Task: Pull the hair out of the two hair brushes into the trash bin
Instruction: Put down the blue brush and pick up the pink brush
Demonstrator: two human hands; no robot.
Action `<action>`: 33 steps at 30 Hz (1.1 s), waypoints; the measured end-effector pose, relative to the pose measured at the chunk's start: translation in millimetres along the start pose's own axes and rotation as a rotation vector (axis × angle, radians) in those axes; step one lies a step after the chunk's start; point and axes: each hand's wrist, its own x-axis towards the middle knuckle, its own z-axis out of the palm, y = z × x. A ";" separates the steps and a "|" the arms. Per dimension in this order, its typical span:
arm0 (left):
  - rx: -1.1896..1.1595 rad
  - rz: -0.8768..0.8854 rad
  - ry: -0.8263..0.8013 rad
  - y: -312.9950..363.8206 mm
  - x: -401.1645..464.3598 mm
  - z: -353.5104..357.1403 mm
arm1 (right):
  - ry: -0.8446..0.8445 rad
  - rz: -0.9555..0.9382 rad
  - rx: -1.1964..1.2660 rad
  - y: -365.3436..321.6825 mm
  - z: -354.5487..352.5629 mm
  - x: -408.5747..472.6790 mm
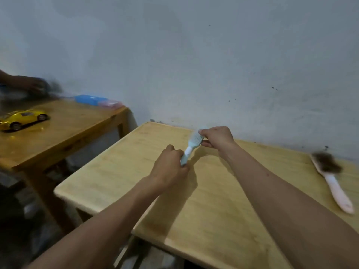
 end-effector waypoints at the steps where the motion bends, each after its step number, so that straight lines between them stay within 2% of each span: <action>1: 0.002 0.019 -0.021 6.5 8.4 8.2 | 0.018 0.028 0.001 3.0 -9.0 8.2; 13: -0.033 -0.021 -0.051 30.9 84.6 58.6 | 0.073 0.053 -0.155 26.2 -34.7 93.2; 18: -0.005 -0.059 -0.077 34.7 87.3 56.3 | 0.053 0.018 -0.247 24.8 -32.8 90.7; 22: 0.114 -0.113 -0.122 46.2 88.7 48.9 | 0.018 -0.013 -0.308 9.7 -45.7 71.2; 25: 0.225 -0.069 -0.033 68.5 80.3 50.7 | 0.043 -0.082 -0.487 -5.8 -80.6 51.9; 28: 0.136 0.024 0.016 110.0 67.6 61.9 | 0.117 -0.131 -0.661 -20.1 -134.3 33.5; 33: -0.035 0.120 -0.183 193.5 52.8 97.0 | 0.294 -0.054 -0.876 -22.4 -237.2 0.2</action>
